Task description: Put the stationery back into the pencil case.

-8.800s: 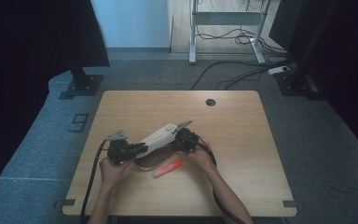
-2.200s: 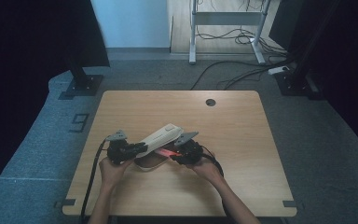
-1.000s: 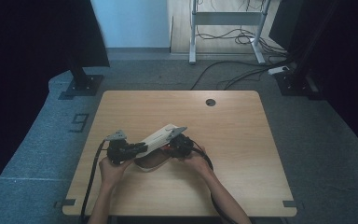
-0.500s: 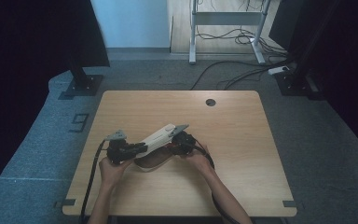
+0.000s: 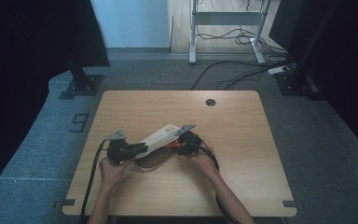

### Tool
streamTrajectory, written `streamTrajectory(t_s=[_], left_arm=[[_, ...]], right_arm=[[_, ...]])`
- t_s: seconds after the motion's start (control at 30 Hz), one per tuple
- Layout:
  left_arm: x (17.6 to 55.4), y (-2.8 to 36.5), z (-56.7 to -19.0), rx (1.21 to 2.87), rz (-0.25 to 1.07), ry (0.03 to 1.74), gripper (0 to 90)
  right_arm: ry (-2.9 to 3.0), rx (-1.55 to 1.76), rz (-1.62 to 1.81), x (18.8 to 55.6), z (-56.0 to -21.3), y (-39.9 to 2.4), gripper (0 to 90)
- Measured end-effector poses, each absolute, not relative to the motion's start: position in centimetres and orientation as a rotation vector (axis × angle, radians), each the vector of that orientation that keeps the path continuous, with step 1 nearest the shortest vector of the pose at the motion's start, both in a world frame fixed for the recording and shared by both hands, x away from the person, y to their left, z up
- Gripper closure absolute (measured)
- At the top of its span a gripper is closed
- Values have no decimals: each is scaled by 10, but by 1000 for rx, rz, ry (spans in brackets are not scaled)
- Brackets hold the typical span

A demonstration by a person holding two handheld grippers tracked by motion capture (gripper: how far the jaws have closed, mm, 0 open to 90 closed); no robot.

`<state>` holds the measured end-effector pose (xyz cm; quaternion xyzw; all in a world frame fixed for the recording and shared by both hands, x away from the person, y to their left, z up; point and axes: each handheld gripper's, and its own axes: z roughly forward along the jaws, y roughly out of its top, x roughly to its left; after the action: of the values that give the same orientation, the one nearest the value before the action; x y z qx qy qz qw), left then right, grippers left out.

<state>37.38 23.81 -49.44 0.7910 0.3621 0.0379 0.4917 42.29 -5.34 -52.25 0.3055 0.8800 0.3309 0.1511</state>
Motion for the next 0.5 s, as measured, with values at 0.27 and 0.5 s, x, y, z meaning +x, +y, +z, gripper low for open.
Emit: streamTrajectory(t_s=[0.27, 0.5], left_arm=[[374, 238, -495, 1925, 84, 878, 756], [374, 237, -496, 1934, 77, 871, 751]], right_arm=[[2521, 925, 950, 424, -525, -58, 695], [2519, 927, 989, 429, -522, -53, 744]])
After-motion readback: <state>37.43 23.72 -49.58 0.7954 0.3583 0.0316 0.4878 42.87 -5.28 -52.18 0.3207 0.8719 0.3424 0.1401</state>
